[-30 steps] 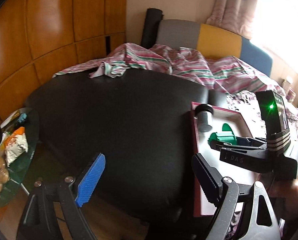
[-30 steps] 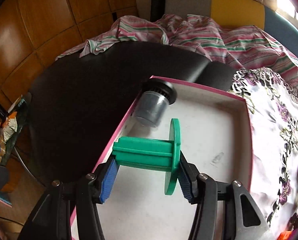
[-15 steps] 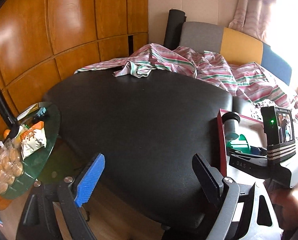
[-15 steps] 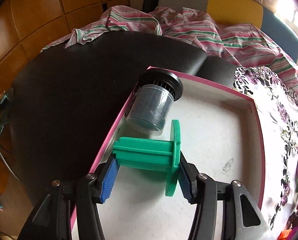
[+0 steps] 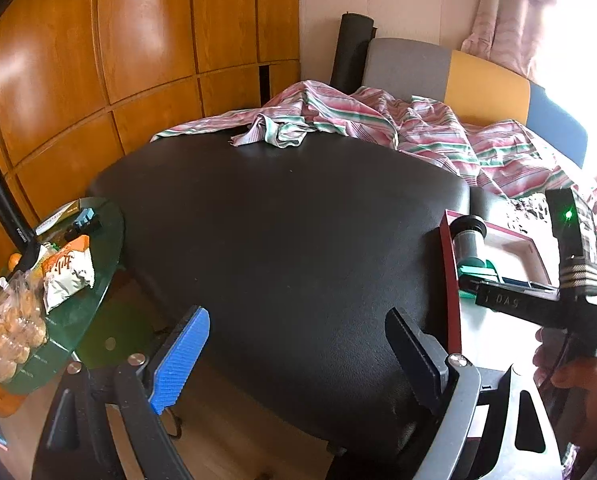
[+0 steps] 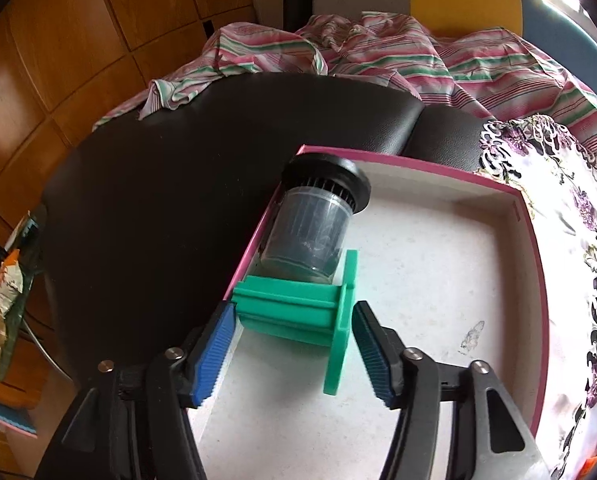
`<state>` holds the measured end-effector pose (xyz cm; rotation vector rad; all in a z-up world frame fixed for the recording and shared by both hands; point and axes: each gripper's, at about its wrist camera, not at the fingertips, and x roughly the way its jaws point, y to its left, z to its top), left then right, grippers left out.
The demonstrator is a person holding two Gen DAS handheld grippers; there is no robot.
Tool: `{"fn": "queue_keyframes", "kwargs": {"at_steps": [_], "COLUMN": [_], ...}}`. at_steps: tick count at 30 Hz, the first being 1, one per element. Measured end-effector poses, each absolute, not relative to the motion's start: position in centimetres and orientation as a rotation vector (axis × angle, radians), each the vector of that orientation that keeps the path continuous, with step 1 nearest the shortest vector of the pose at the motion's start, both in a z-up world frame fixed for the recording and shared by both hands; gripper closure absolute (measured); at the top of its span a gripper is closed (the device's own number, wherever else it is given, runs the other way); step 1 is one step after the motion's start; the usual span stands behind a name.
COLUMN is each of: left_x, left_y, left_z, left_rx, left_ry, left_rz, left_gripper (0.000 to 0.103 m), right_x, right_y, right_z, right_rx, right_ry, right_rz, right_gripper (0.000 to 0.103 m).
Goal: Organize rigid objects
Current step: 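Carry the green spool into the tray beside the cup and open the right gripper, then reach the left gripper to the magenta cup and grasp it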
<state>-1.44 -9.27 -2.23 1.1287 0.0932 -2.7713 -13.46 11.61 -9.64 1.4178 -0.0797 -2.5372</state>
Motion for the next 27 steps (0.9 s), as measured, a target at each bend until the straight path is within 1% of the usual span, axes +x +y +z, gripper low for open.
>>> {"fn": "queue_keyframes", "kwargs": {"at_steps": [4, 12, 27], "left_x": [-1.2, -1.3, -1.4], "left_y": [-8.5, -5.8, 1.6], "left_z": [-2.0, -1.7, -1.3], "left_rx": [1.126, 1.142, 1.192], "left_ry": [0.087, 0.028, -0.155], "left_rz": [-2.803, -2.881, -3.056], "left_gripper": [0.013, 0.013, 0.013], "right_x": [-12.8, -10.9, -4.8], "right_y": [12.2, 15.0, 25.0], "right_z": [-8.9, -6.0, -3.5], "right_rx": [1.381, 1.32, 1.333], "right_ry": [-0.102, -0.096, -0.073], "right_rz": [-2.549, -2.615, -2.77], "right_gripper": [0.03, 0.029, 0.029]}}
